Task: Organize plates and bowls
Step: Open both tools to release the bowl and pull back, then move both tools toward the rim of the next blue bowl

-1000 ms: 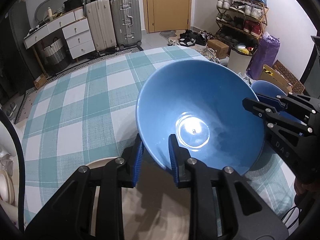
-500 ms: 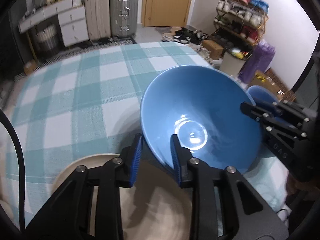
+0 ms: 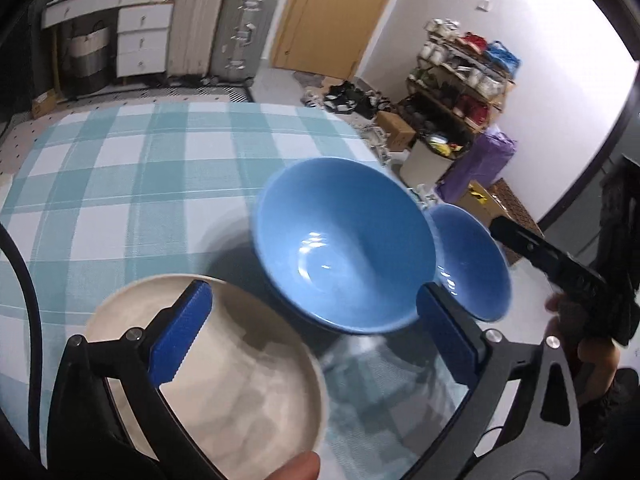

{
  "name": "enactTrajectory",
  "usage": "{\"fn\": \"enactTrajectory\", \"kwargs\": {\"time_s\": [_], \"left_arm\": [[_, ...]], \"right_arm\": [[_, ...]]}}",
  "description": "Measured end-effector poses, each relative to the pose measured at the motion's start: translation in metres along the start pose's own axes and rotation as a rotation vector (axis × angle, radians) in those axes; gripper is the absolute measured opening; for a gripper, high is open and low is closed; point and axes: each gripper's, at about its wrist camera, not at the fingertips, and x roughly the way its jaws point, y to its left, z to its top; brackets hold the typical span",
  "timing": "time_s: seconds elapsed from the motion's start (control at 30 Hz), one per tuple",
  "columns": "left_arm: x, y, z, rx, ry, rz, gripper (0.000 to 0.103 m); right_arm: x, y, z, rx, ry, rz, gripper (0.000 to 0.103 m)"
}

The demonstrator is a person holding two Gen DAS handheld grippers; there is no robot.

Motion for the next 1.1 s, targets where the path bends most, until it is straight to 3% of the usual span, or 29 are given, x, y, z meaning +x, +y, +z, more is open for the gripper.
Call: {"fn": "enactTrajectory", "kwargs": {"time_s": [0.07, 0.13, 0.5, 0.67, 0.87, 1.1], "left_arm": [[-0.003, -0.015, -0.007, 0.028, 0.004, 0.005, 0.102], [-0.007, -0.033, -0.016, 0.038, 0.004, 0.007, 0.102], [0.011, -0.108, -0.069, 0.033, 0.052, -0.048, 0.102], [0.02, -0.119, -0.076, 0.02, 0.063, -0.054, 0.1], [0.035, -0.125, -0.074, 0.023, 0.089, -0.139, 0.081], [0.056, -0.135, -0.063, 0.018, 0.106, -0.15, 0.062]], "right_arm": [[-0.013, -0.01, -0.001, 0.035, -0.015, -0.029, 0.099], [-0.023, -0.018, -0.003, 0.046, -0.029, -0.063, 0.102], [-0.058, -0.064, -0.03, 0.063, -0.031, -0.184, 0.102], [-0.061, -0.082, -0.041, 0.071, -0.026, -0.207, 0.102], [-0.058, -0.096, -0.051, 0.06, -0.028, -0.239, 0.102], [-0.05, -0.107, -0.059, 0.059, -0.015, -0.227, 0.102]]}}
